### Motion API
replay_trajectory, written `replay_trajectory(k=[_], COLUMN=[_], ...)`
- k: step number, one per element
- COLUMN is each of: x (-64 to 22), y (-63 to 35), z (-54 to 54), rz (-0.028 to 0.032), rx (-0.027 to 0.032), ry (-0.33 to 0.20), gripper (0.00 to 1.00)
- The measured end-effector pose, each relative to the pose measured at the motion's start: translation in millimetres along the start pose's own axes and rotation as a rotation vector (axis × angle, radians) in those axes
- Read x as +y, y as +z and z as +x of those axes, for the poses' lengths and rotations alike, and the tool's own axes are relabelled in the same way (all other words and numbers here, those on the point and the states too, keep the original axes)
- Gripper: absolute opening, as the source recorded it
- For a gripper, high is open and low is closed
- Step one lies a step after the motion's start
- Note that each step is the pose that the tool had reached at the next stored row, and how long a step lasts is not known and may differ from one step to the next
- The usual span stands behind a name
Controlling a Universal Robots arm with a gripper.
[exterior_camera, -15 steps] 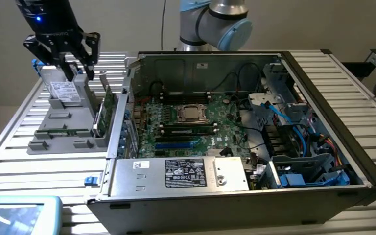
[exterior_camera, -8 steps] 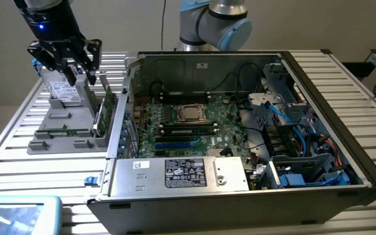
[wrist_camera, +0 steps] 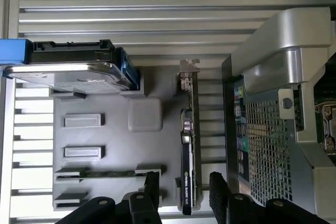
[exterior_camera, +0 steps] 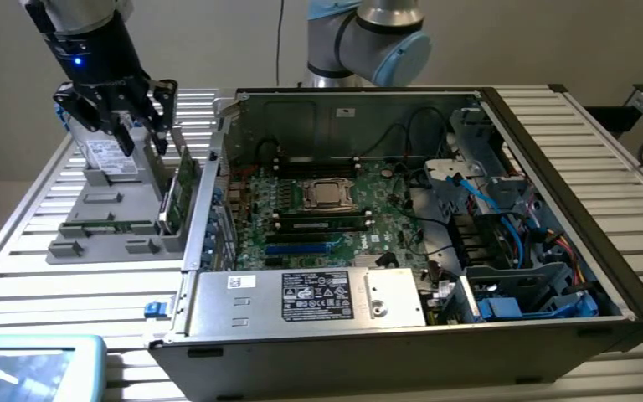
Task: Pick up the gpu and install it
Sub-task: 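Pick up the gpu and move the gpu toward the slot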
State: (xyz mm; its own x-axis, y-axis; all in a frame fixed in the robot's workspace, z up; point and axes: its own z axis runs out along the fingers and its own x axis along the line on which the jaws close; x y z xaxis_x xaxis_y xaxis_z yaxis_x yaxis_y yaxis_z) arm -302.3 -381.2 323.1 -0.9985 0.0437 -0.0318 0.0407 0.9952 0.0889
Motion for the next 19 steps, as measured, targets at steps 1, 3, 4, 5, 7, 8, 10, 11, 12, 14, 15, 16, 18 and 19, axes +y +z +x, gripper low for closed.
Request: replay_trajectory(k=[1,3,4,5,7,8,10,11,12,14,15,16,18,19], x=[-0.3,-0.9,-1.3,-1.6,-2.4,-2.8,-3.3,-3.5,-3.7,-4.1,-4.2,-4.3,-4.6,-4.7], y=[1.9,5.4,7.3,9.2,12.7,14.5,18.1,20.0,21.8,25.3,26.7,27.9,29.8,30.6], z=[-0.5,-1.6,-2.3,-2.9,-4.1,-4.7,-4.8,-4.7,-4.6,-4.1,-3.9,-3.4,-2.2,-1.2], rz=[-0.0001,0.0001,0.0001,0.0,0.0,0.0001,0.0,0.0,-0.0001,-0.0004,-0.0008,-0.0012,-0.0036,-0.0052], rx=[-0.0001,0.0,-0.0001,-0.0001,-0.0003,-0.0003,-0.0004,-0.0003,-0.0005,-0.0034,-0.0059,-0.0094,-0.0172,-0.0206], ry=[0.0,0.001,0.001,0.002,0.003,0.004,0.004,0.005,0.004,0.004,0.004,0.004,0.003,0.003], gripper=[0.52,0.52,0.52,0.52,0.52,0.52,0.52,0.52,0.52,0.52,0.52,0.52,0.52,0.52])
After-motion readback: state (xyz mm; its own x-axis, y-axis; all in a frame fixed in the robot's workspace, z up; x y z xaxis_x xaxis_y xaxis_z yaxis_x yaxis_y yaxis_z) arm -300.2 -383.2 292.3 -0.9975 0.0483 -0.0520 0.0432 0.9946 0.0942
